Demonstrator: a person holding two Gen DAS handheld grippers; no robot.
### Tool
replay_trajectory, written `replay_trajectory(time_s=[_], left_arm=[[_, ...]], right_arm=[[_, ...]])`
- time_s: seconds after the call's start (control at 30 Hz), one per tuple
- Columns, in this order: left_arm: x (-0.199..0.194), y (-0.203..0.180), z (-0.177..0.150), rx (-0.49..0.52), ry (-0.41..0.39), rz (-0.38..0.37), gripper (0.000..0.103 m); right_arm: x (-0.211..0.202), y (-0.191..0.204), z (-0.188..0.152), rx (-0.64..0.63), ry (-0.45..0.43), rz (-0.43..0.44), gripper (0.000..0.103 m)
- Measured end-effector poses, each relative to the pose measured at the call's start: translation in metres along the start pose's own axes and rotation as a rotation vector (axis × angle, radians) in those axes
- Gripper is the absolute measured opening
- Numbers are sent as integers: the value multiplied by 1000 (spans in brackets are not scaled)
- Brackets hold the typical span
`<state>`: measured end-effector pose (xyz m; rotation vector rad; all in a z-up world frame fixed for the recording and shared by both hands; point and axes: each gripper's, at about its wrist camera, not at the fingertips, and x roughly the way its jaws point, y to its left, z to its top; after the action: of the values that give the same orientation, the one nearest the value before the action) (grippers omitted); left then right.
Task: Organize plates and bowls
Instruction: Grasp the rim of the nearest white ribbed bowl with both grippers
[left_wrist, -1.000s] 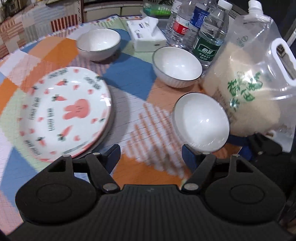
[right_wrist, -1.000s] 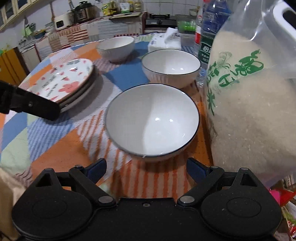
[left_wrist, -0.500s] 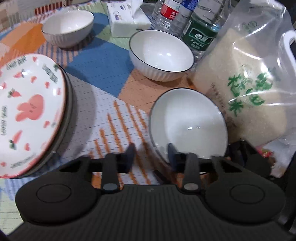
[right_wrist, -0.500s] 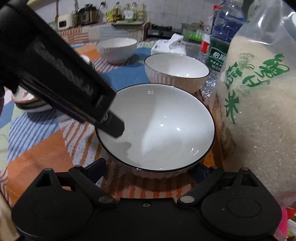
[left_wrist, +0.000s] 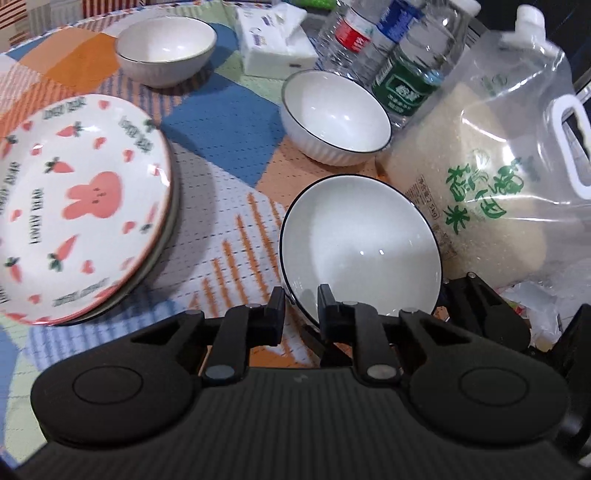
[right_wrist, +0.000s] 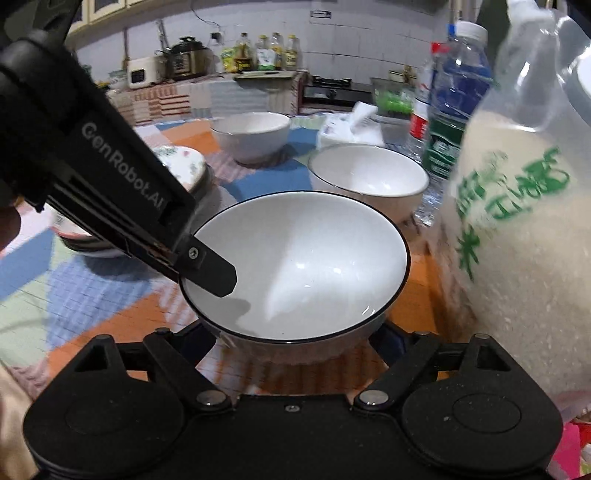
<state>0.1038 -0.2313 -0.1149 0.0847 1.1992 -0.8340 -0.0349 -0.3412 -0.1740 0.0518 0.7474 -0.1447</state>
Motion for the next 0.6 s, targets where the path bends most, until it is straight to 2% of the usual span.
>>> replay_trajectory(time_s=[0.27, 0.6], left_arm=[[-22, 19, -12, -18, -5, 51, 17], [-16, 35, -24, -15, 25, 99, 17]], right_arm=[[-4, 22, 8, -48, -17, 114, 92], [14, 39, 4, -110, 13, 163, 92]])
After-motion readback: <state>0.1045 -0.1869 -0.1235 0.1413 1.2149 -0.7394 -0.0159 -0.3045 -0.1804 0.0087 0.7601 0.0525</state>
